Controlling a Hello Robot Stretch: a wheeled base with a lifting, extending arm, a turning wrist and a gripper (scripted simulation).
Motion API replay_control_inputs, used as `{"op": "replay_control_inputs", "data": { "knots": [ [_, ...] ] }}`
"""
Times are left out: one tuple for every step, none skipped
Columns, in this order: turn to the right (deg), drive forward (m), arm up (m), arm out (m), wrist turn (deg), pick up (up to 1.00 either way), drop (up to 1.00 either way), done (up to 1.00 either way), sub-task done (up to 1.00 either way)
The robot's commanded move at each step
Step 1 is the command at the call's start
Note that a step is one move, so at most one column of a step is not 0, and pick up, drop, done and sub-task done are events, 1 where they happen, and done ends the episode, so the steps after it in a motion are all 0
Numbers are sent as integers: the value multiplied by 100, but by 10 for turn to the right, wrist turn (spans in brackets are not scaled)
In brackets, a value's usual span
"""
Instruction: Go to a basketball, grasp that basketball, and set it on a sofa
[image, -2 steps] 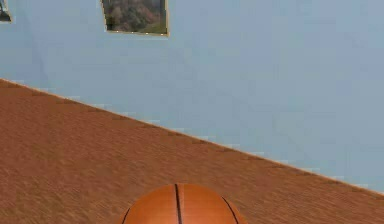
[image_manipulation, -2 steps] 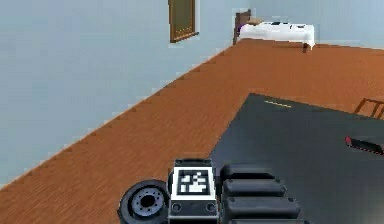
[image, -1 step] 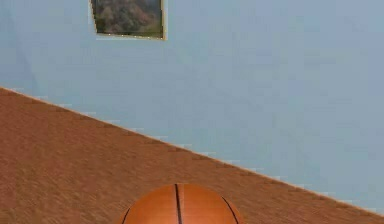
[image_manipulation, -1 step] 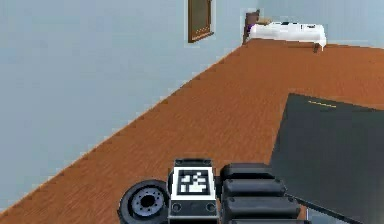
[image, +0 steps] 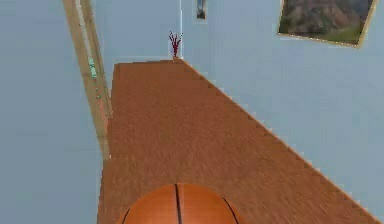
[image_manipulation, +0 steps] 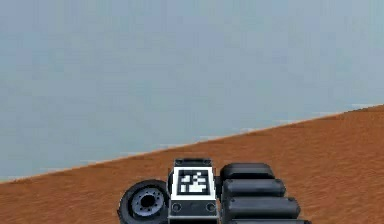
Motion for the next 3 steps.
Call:
{"op": "replay_control_inputs", "data": {
  "knots": [
    [-180, 0, 0, 0, 0, 0, 0, 0, 0],
    [0, 100, 0, 0, 0, 0, 0, 0, 0],
    [0, 85, 0, 0, 0, 0, 0, 0, 0]
  ]
}}
